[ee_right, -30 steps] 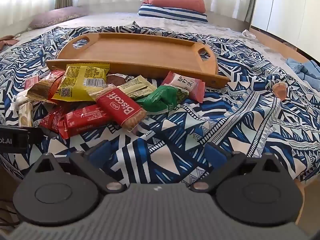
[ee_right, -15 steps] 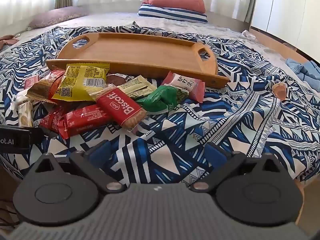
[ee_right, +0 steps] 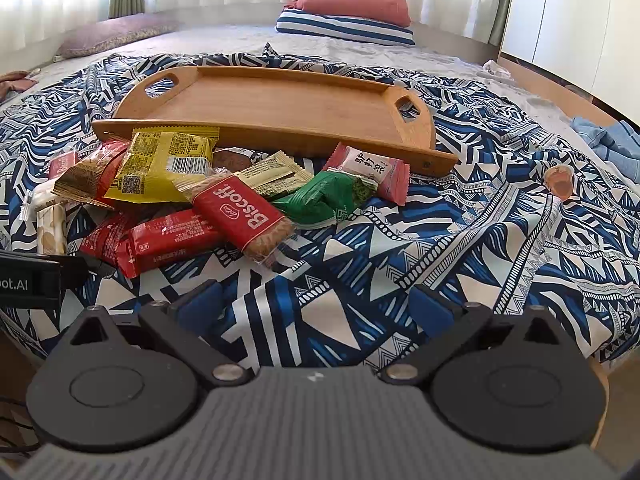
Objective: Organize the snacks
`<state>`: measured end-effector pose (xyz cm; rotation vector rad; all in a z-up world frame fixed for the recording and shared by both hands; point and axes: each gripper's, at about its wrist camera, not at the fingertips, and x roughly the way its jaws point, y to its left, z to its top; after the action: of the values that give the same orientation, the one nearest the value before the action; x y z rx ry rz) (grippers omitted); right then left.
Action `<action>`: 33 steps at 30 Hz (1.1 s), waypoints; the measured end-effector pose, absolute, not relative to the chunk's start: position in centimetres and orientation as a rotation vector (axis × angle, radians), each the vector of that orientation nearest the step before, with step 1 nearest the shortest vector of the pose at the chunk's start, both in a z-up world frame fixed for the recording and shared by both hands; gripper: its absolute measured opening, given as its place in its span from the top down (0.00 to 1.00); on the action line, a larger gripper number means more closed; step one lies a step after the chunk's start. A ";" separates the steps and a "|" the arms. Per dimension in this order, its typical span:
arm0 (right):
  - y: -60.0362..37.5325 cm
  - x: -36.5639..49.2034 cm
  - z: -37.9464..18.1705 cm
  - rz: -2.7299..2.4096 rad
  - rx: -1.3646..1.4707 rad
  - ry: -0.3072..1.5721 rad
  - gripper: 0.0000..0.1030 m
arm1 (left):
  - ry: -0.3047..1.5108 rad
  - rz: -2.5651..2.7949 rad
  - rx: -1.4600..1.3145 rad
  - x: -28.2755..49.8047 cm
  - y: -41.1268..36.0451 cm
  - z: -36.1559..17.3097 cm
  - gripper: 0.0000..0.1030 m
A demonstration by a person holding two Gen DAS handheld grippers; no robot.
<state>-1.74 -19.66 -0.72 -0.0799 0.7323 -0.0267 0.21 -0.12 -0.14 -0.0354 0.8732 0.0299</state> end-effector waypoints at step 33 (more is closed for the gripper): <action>-19.7 -1.4 -0.6 -0.028 -0.075 0.751 0.00 | 0.856 0.022 -0.006 -0.4 -0.5 0.2 0.00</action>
<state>-1.37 -19.73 -0.55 -0.0752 0.7509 -0.0275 -0.36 -0.46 0.21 -0.0063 0.8564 0.0217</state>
